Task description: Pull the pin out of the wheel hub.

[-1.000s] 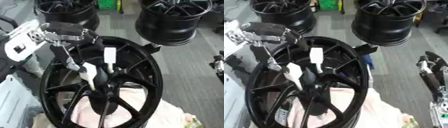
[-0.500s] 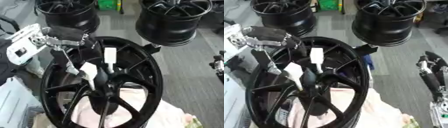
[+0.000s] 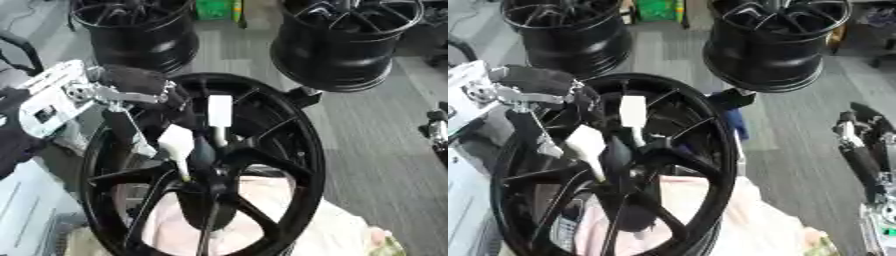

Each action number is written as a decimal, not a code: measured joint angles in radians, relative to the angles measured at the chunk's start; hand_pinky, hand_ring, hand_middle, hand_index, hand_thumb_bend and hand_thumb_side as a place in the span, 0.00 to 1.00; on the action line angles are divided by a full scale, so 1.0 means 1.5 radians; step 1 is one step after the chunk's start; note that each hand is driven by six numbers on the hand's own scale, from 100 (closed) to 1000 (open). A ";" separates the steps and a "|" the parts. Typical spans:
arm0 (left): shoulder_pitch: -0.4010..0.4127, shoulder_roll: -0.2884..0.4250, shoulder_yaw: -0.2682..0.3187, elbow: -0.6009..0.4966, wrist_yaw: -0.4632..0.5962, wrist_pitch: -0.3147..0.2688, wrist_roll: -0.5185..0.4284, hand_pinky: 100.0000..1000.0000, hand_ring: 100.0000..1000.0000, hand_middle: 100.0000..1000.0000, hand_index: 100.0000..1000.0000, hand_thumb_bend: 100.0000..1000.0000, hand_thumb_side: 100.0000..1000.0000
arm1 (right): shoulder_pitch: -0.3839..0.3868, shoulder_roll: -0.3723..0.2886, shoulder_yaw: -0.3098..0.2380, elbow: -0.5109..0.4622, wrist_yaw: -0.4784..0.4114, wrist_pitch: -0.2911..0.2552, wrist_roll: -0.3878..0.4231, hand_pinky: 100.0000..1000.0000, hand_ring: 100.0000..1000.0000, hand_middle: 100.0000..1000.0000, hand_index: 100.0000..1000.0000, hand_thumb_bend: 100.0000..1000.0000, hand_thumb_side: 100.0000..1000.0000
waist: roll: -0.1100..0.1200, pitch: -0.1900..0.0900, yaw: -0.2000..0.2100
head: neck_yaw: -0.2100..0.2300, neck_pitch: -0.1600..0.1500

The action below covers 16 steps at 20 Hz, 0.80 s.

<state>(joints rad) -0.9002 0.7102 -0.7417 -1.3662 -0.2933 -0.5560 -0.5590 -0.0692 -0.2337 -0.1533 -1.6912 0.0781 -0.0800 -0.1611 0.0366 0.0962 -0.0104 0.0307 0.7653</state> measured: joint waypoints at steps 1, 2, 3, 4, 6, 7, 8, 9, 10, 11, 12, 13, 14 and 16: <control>0.001 0.000 0.000 0.003 0.003 0.000 0.000 0.66 0.52 0.54 0.69 0.27 0.33 | 0.000 0.000 0.000 0.000 0.000 0.000 0.000 0.70 0.60 0.66 0.81 0.00 0.47 | 0.000 0.000 0.000 | 0.000 0.000; 0.002 -0.001 0.000 0.006 0.008 0.000 0.000 0.66 0.51 0.53 0.67 0.24 0.32 | 0.000 0.000 0.000 0.001 0.000 0.000 0.000 0.70 0.60 0.66 0.81 0.00 0.47 | -0.001 0.000 0.000 | 0.000 0.000; 0.002 -0.003 0.001 0.009 0.014 0.000 0.000 0.65 0.50 0.52 0.66 0.23 0.31 | 0.000 0.000 0.000 0.001 0.000 0.001 0.001 0.70 0.60 0.66 0.81 0.00 0.47 | -0.001 0.000 0.001 | 0.000 0.000; 0.002 -0.005 0.001 0.012 0.021 0.000 0.000 0.65 0.48 0.50 0.65 0.20 0.30 | 0.000 0.000 0.000 0.002 0.000 0.001 0.001 0.70 0.60 0.66 0.81 0.00 0.47 | -0.001 0.000 0.001 | 0.000 0.000; 0.004 -0.007 0.002 0.020 0.038 0.000 0.000 0.62 0.44 0.45 0.60 0.15 0.26 | 0.000 0.000 0.000 0.002 0.000 0.001 0.001 0.70 0.60 0.66 0.81 0.00 0.47 | -0.001 0.000 0.001 | 0.000 0.000; 0.005 -0.008 0.004 0.022 0.049 0.001 -0.001 0.61 0.42 0.44 0.58 0.13 0.25 | 0.000 0.000 0.000 0.003 0.000 0.001 0.001 0.70 0.60 0.66 0.81 0.00 0.47 | -0.001 0.000 0.001 | 0.000 0.000; 0.007 -0.010 0.005 0.025 0.062 0.004 -0.004 0.60 0.39 0.40 0.54 0.10 0.22 | 0.000 0.000 0.000 0.003 0.000 0.001 0.001 0.70 0.60 0.66 0.81 0.00 0.47 | -0.001 0.000 0.001 | 0.000 0.000; 0.007 -0.012 0.006 0.025 0.078 0.008 -0.008 0.59 0.37 0.38 0.52 0.07 0.20 | 0.000 0.000 0.000 0.003 0.000 0.001 0.001 0.70 0.60 0.66 0.81 0.00 0.47 | -0.001 0.000 0.001 | 0.000 0.000; 0.007 -0.012 0.010 0.025 0.094 0.013 -0.013 0.58 0.35 0.36 0.50 0.04 0.18 | 0.000 0.000 0.000 0.003 0.000 0.001 0.001 0.70 0.60 0.66 0.81 0.00 0.47 | -0.001 0.000 0.001 | 0.000 0.000; 0.007 -0.012 0.014 0.024 0.112 0.019 -0.019 0.57 0.34 0.35 0.48 0.03 0.17 | 0.000 0.000 0.000 0.003 0.000 0.001 0.001 0.70 0.60 0.66 0.81 0.00 0.47 | -0.001 0.000 0.001 | 0.000 0.000; 0.007 -0.012 0.018 0.023 0.132 0.025 -0.025 0.57 0.32 0.34 0.47 0.01 0.17 | 0.000 0.000 0.000 0.003 0.000 0.001 0.001 0.70 0.60 0.66 0.81 0.00 0.47 | -0.001 0.000 0.002 | 0.000 0.000; 0.007 -0.011 0.023 0.019 0.152 0.033 -0.033 0.57 0.32 0.33 0.47 0.01 0.17 | 0.000 0.000 0.000 0.003 0.000 0.001 0.001 0.70 0.60 0.66 0.81 0.00 0.47 | -0.001 0.000 0.002 | 0.000 0.000; 0.007 -0.011 0.029 0.014 0.173 0.041 -0.041 0.57 0.32 0.33 0.47 0.00 0.16 | 0.000 0.000 0.000 0.003 0.000 0.001 0.001 0.70 0.60 0.66 0.81 0.00 0.47 | -0.001 0.000 0.002 | 0.000 0.000; 0.007 -0.008 0.042 -0.001 0.211 0.056 -0.056 0.57 0.32 0.33 0.47 0.01 0.15 | 0.000 0.000 0.000 0.003 0.000 0.000 0.001 0.70 0.60 0.66 0.81 0.00 0.47 | -0.001 0.000 0.002 | 0.000 0.000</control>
<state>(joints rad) -0.8891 0.6981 -0.6784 -1.3677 0.0227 -0.4720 -0.6431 -0.0689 -0.2337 -0.1535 -1.6863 0.0781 -0.0793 -0.1599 0.0346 0.0962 -0.0073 0.0307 0.7653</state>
